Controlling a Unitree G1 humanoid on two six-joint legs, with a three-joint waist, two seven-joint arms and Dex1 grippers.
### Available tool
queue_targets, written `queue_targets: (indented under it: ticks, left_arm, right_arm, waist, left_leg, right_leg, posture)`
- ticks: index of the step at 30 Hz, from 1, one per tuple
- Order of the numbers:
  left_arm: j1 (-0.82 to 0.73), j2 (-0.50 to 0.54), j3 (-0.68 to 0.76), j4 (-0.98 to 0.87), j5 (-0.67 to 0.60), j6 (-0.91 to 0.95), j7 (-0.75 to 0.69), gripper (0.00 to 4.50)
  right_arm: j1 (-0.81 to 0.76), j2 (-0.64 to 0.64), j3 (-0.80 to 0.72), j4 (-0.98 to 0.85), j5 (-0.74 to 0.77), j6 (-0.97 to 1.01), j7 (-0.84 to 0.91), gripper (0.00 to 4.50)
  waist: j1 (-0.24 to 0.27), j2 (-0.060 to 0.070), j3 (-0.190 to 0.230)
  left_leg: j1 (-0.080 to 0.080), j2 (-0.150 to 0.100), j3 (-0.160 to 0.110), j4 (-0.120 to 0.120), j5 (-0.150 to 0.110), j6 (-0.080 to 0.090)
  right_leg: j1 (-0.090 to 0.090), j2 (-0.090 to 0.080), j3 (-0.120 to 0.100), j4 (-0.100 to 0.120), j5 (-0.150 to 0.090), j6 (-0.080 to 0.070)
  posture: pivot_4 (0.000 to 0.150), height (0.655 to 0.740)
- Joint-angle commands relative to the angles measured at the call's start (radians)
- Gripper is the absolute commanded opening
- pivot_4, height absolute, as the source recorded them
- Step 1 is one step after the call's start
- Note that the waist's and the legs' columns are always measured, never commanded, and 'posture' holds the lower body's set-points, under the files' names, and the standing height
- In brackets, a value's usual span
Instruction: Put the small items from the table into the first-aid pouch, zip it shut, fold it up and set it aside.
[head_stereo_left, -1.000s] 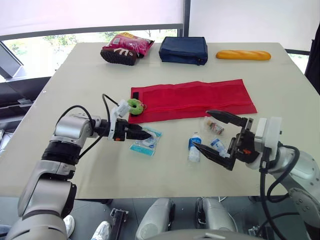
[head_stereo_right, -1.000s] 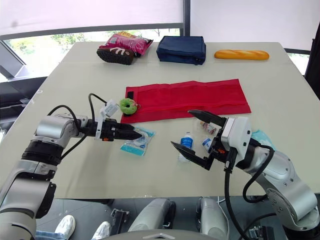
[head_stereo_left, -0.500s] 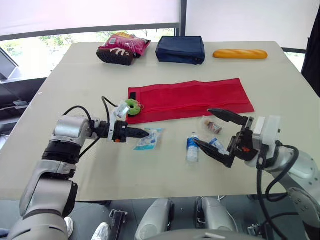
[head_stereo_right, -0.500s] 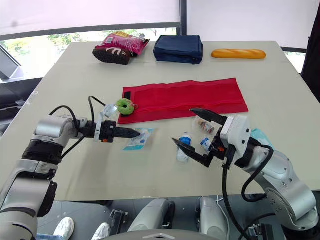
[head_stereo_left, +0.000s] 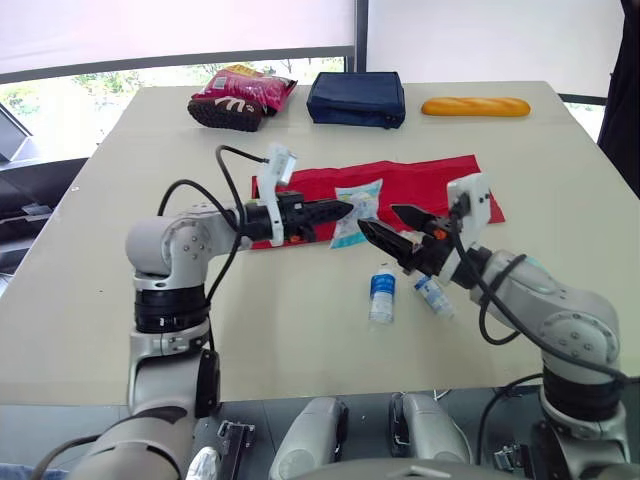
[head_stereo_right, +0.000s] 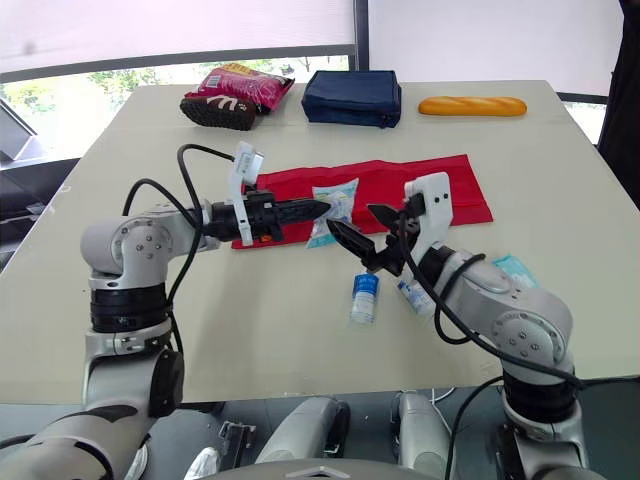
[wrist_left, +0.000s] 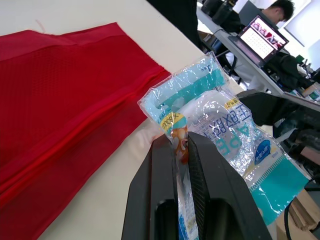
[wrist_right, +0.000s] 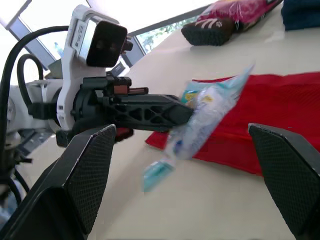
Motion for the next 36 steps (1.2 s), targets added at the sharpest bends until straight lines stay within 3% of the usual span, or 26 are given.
queue_targets:
  ticks: [1,5,8,15,17,24,26,27,30,34,35,36]
  left_arm:
    - [-0.02,-0.04,0.062,-0.037,-0.033,-0.016,0.09,0.04]
    - [0.001,-0.031,0.061,-0.056,-0.068,-0.022,0.088,0.04]
    - [0.007,-0.022,0.063,-0.046,-0.083,-0.031,0.093,0.0]
    - [0.034,-0.006,0.031,-0.053,-0.119,-0.046,0.067,0.0]
    - [0.035,-0.004,0.025,-0.054,-0.128,-0.051,0.065,0.0]
    - [0.048,0.024,-0.002,-0.051,-0.133,-0.07,0.044,0.0]
    - [0.054,0.049,0.0,-0.05,-0.141,-0.092,0.011,0.9]
    - [0.059,0.07,-0.003,-0.048,-0.137,-0.109,-0.01,1.14]
    - [0.078,0.163,-0.046,-0.017,-0.06,-0.2,-0.07,2.33]
    - [0.1,0.333,-0.175,0.093,0.175,-0.501,-0.173,4.13]
    - [0.098,0.356,-0.205,0.132,0.238,-0.586,-0.179,4.44]
    - [0.094,0.37,-0.228,0.166,0.287,-0.656,-0.183,4.44]
  right_arm:
    - [-0.03,0.017,-0.023,-0.001,0.084,0.028,-0.098,4.5]
    - [-0.036,0.036,-0.043,0.025,0.127,0.012,-0.179,4.5]
    - [-0.046,0.021,-0.052,0.036,0.145,0.01,-0.199,3.7]
    - [-0.068,0.031,-0.043,0.058,0.159,-0.013,-0.229,0.38]
    - [-0.068,0.033,-0.039,0.058,0.161,-0.018,-0.233,0.05]
    - [-0.061,0.031,-0.034,0.057,0.169,-0.026,-0.239,0.05]
    - [-0.051,0.022,-0.04,0.052,0.178,-0.025,-0.235,0.05]
    - [-0.044,0.014,-0.044,0.045,0.182,-0.025,-0.23,0.05]
    - [-0.019,-0.025,-0.055,0.02,0.192,-0.027,-0.203,0.05]
    - [0.024,-0.095,-0.077,-0.009,0.201,-0.04,-0.168,0.05]
    - [0.035,-0.11,-0.082,-0.014,0.201,-0.043,-0.16,0.05]
    - [0.042,-0.121,-0.085,-0.017,0.201,-0.047,-0.155,0.05]
  waist:
    - [0.001,0.0,0.0]
    - [0.0,0.0,0.0]
    - [0.0,0.0,0.0]
    - [-0.002,0.0,0.0]
    - [-0.002,0.0,0.0]
    - [-0.001,0.0,0.0]
    - [-0.002,0.0,0.0]
    - [-0.002,0.0,0.0]
    - [-0.004,0.0,0.0]
    - [-0.003,0.0,0.0]
    - [-0.002,0.0,0.0]
    - [0.0,0.0,0.0]
  left_leg:
    - [0.0,0.0,0.0,0.0,0.0,0.0]
    - [0.0,0.0,0.001,0.0,0.0,0.0]
    - [0.001,0.0,0.001,0.0,0.0,0.0]
    - [0.002,0.0,0.002,0.0,0.0,0.0]
    - [0.002,0.0,0.002,0.0,0.0,0.0]
    - [0.002,0.0,0.003,0.0,0.0,0.0]
    - [0.002,0.0,0.002,0.0,0.0,0.0]
    - [0.002,0.0,0.003,0.0,0.0,0.0]
    - [0.002,0.0,0.003,-0.001,0.0,0.0]
    - [0.003,0.0,0.004,-0.002,0.0,0.0]
    - [0.003,0.0,0.004,-0.002,0.0,0.0]
    - [0.003,0.0,0.004,-0.002,0.0,0.0]
  right_leg:
    - [0.0,0.0,0.0,0.0,0.0,0.0]
    - [0.0,0.0,0.001,0.001,0.0,0.0]
    - [0.0,0.001,0.001,0.001,0.0,0.0]
    - [0.0,0.001,0.003,0.001,0.0,0.0]
    - [0.0,0.001,0.003,0.001,0.0,0.0]
    - [0.0,0.001,0.003,0.001,0.0,0.0]
    - [0.0,0.001,0.003,0.001,0.0,0.0]
    - [0.0,0.001,0.003,0.001,0.0,0.0]
    - [0.0,0.002,0.003,0.001,0.0,0.0]
    - [0.0,0.002,0.004,0.001,0.0,0.0]
    - [0.0,0.002,0.004,0.001,0.0,0.0]
    - [0.0,0.001,0.004,0.001,0.0,0.0]
  posture:
    - [0.15,0.739]
    - [0.15,0.739]
    - [0.15,0.739]
    - [0.15,0.739]
    - [0.15,0.739]
    - [0.15,0.739]
    - [0.15,0.739]
    - [0.15,0.739]
    - [0.15,0.739]
    - [0.15,0.739]
    - [0.15,0.739]
    - [0.15,0.739]
